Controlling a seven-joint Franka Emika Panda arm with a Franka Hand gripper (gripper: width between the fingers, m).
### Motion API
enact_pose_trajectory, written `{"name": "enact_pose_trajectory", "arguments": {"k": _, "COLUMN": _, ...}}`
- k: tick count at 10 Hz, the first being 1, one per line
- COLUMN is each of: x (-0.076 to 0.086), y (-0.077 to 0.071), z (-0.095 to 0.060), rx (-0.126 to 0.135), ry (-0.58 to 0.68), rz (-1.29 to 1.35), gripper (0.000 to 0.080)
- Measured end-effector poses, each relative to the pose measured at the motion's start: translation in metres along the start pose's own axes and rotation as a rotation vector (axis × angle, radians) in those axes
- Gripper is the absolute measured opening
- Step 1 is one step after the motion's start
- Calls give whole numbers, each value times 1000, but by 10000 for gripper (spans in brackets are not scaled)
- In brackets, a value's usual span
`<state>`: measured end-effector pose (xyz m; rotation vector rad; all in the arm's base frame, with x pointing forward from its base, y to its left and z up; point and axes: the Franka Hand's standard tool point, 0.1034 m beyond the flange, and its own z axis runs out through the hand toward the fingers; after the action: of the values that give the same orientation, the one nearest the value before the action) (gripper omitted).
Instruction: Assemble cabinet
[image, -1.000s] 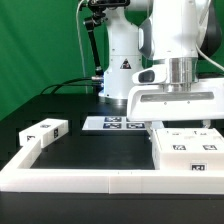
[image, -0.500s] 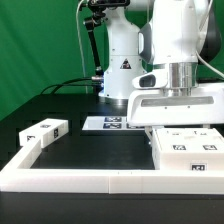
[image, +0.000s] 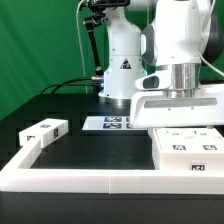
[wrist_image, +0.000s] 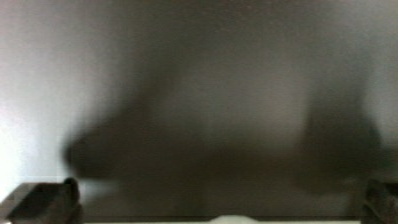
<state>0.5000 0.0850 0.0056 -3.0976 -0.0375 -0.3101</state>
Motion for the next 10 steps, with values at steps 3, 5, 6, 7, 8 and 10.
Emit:
{"name": "enact_pose_trajectory", "arguments": {"k": 3, "x": 4, "y": 4, "z": 1, "rx": -1, "ry": 8, "rz": -10, "gripper": 785}}
{"name": "enact_pose_trajectory", "arguments": {"k": 5, "x": 4, "y": 5, "z": 1, "rx": -2, "ry": 8, "rz": -17, "gripper": 610}}
{"name": "enact_pose_trajectory", "arguments": {"k": 6, "x": 3, "y": 5, "z": 1, "rx": -2, "ry": 7, "rz": -21, "gripper": 410}}
{"name": "enact_pose_trajectory", "arguments": {"k": 7, "x": 3, "y": 5, "z": 1, "rx": -2, "ry": 7, "rz": -30, "gripper": 262}}
{"name": "enact_pose_trajectory", "arguments": {"k": 8, "x": 2, "y": 7, "z": 1, "rx": -3, "ry": 6, "rz": -43, "gripper": 262}}
{"name": "enact_pose_trajectory", "arguments": {"k": 10, "x": 2, "y": 7, "z": 1, "rx": -3, "ry": 6, "rz": -45, "gripper": 69}}
